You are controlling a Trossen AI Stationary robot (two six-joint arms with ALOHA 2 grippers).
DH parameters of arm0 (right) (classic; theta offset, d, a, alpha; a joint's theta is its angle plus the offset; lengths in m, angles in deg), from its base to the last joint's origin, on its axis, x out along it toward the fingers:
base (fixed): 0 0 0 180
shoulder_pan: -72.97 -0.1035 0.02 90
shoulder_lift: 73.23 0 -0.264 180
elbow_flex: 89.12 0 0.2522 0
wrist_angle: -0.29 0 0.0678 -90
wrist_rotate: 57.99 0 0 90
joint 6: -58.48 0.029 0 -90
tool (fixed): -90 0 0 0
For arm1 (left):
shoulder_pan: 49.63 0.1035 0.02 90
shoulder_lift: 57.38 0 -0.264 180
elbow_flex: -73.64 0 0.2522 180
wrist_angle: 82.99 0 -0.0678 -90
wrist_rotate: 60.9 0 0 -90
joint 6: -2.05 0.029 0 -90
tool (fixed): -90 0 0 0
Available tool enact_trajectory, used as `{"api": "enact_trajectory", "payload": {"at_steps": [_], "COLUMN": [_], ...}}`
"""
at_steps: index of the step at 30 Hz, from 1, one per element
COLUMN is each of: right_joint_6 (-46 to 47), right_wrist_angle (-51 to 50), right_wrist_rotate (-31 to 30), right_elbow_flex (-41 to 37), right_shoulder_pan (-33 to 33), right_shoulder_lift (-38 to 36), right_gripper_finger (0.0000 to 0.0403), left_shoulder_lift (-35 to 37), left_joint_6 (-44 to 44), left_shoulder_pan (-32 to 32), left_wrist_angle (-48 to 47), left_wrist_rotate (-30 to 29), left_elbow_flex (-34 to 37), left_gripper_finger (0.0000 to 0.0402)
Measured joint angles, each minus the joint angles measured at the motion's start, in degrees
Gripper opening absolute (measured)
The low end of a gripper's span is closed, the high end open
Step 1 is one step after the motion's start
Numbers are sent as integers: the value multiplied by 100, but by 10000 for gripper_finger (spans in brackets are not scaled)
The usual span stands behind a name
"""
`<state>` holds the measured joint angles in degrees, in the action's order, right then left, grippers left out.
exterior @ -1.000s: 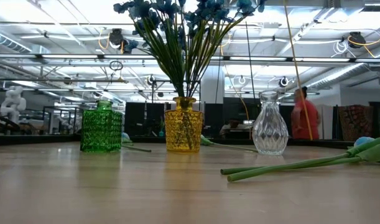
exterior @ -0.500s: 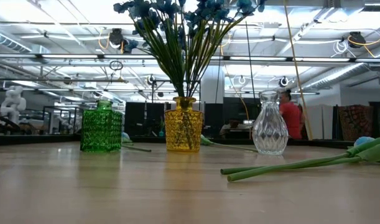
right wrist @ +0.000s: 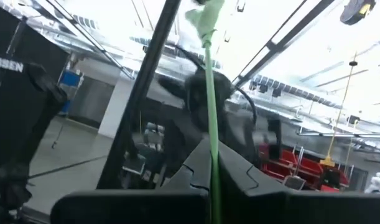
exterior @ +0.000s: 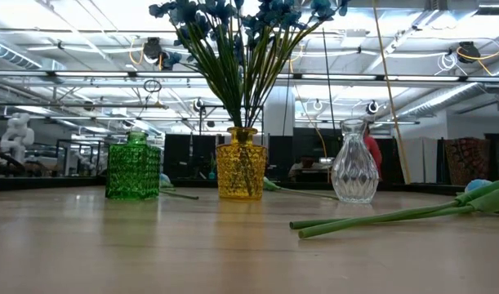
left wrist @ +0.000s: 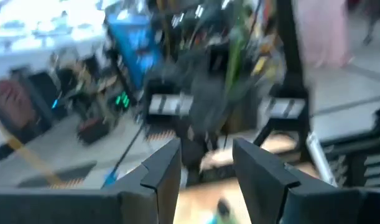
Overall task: Sort flowers into vase by color
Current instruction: Put the bottom left black flower into the transparent vase
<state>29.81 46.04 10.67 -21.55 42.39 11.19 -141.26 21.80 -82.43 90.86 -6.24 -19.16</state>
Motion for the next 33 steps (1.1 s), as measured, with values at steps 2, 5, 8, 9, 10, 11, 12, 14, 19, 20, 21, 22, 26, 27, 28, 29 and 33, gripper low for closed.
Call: {"api": "enact_trajectory", "payload": {"at_steps": [2, 5, 8, 9, 10, 11, 12, 14, 19, 20, 21, 22, 26, 27, 28, 29, 33], "right_joint_6": [112, 383, 625, 678, 702, 708, 711, 709, 716, 714, 710, 708, 705, 703, 703, 703, 758], "right_wrist_angle": [14, 5, -68, -102, -146, -180, -204, -233, -239, -239, -237, -236, -242, -242, -243, -247, -264], "right_wrist_rotate": [95, 309, 524, 530, 531, 531, 531, 531, 520, 520, 516, 513, 507, 509, 509, 511, 477], "right_elbow_flex": [-102, -143, -139, -141, -141, -140, -139, -139, -139, -139, -139, -139, -139, -139, -139, -139, -139], "right_shoulder_pan": [133, 305, 439, 459, 480, 498, 508, 508, 513, 513, 513, 513, 513, 513, 513, 513, 508], "right_shoulder_lift": [0, 5, 43, 46, 46, 46, 46, 46, 46, 46, 46, 46, 46, 46, 46, 46, 46], "right_gripper_finger": [0, 0, 0, 0, 0, 0, 0, 0, 0, 0, 0, 0, 0, 0, 0, 0, 0], "left_shoulder_lift": [0, 0, 0, 0, 0, 0, 0, 0, 0, 0, 0, 0, 0, 0, 0, 0, 0], "left_joint_6": [149, 207, 172, 161, 159, 163, 162, 159, 163, 163, 165, 165, 180, 208, 235, 297, 367], "left_shoulder_pan": [32, 78, 125, 136, 134, 144, 158, 193, 204, 204, 202, 203, 208, 208, 204, 204, 209], "left_wrist_angle": [307, 567, 599, 622, 647, 662, 662, 647, 648, 648, 648, 648, 641, 639, 639, 639, 648], "left_wrist_rotate": [222, 448, 689, 716, 740, 746, 750, 753, 856, 915, 983, 1029, 1143, 1147, 1149, 1149, 1147], "left_elbow_flex": [0, 0, 0, 0, 0, 0, 1, 0, 0, 1, 1, 1, 2, 1, 2, 2, 1], "left_gripper_finger": [152, 152, 152, 152, 152, 152, 152, 152, 152, 152, 151, 147, 102, 86, 68, 51, 10]}}
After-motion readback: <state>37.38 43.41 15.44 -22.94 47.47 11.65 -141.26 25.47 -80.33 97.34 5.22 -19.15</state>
